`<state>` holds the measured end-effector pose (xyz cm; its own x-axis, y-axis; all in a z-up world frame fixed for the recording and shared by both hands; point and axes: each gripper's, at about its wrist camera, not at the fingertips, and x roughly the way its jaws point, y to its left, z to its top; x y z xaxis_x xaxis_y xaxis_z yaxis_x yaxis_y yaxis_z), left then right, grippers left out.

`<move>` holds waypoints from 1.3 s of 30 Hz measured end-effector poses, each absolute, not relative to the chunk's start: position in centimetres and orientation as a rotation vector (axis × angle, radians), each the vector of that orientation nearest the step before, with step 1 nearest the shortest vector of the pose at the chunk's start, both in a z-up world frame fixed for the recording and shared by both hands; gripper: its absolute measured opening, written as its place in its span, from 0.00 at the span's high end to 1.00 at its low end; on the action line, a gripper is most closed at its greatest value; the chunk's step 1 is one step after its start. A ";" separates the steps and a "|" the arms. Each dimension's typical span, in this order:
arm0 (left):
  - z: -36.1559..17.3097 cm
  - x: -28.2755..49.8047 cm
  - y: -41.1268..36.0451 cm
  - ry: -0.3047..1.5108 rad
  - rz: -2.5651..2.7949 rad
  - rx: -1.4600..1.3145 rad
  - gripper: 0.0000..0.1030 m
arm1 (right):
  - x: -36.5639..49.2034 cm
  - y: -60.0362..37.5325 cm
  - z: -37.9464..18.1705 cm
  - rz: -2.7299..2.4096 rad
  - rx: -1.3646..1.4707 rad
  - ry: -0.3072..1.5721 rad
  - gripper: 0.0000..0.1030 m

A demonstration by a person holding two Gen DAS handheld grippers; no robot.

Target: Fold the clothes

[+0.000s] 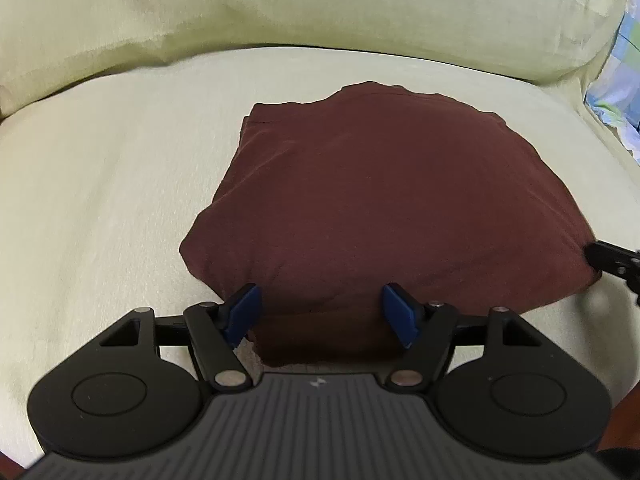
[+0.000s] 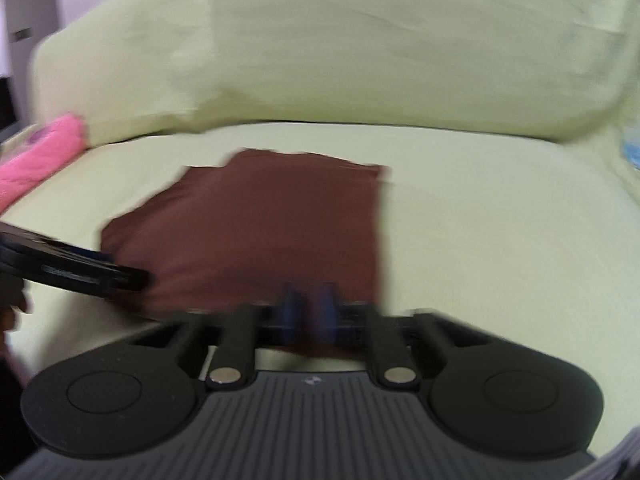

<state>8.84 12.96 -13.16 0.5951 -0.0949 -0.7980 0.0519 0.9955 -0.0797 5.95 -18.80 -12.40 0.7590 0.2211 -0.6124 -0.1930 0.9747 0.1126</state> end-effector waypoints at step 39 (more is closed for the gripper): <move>-10.6 20.2 19.5 0.903 -0.233 -0.223 0.53 | 6.5 -11.3 -10.2 0.450 0.044 0.647 0.74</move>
<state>20.18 19.48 -10.63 0.5972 -0.2921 -0.7470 0.1056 0.9518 -0.2878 6.46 -11.32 -10.15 0.7055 0.4180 -0.5723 -0.3907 0.9031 0.1780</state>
